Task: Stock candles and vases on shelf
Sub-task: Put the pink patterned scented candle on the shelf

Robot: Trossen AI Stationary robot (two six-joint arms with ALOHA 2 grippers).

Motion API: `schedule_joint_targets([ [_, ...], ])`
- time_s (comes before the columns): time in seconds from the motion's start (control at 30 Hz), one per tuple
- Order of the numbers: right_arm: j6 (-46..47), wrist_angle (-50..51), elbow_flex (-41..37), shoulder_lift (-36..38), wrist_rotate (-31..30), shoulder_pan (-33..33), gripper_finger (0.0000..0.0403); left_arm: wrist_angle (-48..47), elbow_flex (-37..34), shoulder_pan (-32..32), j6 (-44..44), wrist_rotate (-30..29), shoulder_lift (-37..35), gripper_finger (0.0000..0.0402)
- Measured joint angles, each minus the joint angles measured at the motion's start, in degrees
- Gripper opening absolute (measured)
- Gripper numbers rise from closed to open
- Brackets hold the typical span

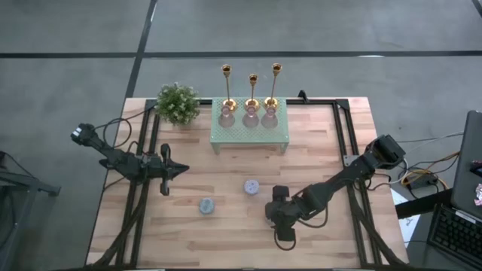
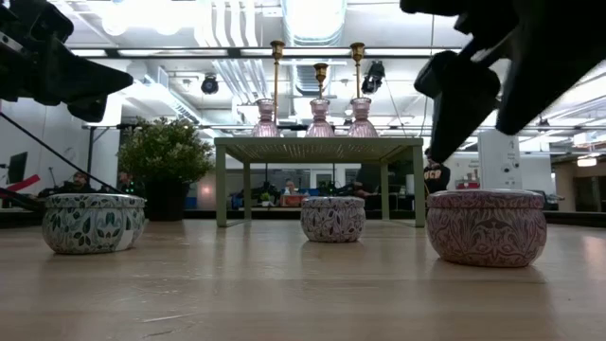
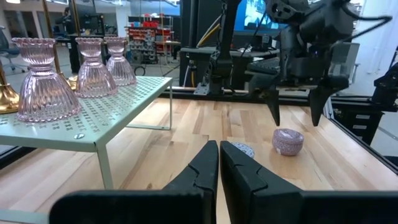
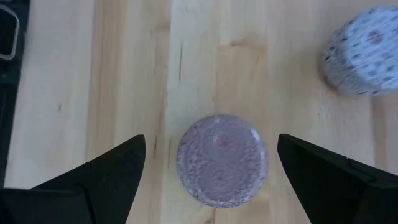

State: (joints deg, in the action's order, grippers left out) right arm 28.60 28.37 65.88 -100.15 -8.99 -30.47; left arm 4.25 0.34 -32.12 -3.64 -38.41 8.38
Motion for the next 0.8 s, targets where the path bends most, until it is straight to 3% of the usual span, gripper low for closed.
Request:
schedule_joint_targets([
  [0.8,1.01,-0.36,-0.86,-6.96,-0.60,-0.77,0.0359,0.00,0.00,0.02,0.00,0.00,0.00,0.0021],
])
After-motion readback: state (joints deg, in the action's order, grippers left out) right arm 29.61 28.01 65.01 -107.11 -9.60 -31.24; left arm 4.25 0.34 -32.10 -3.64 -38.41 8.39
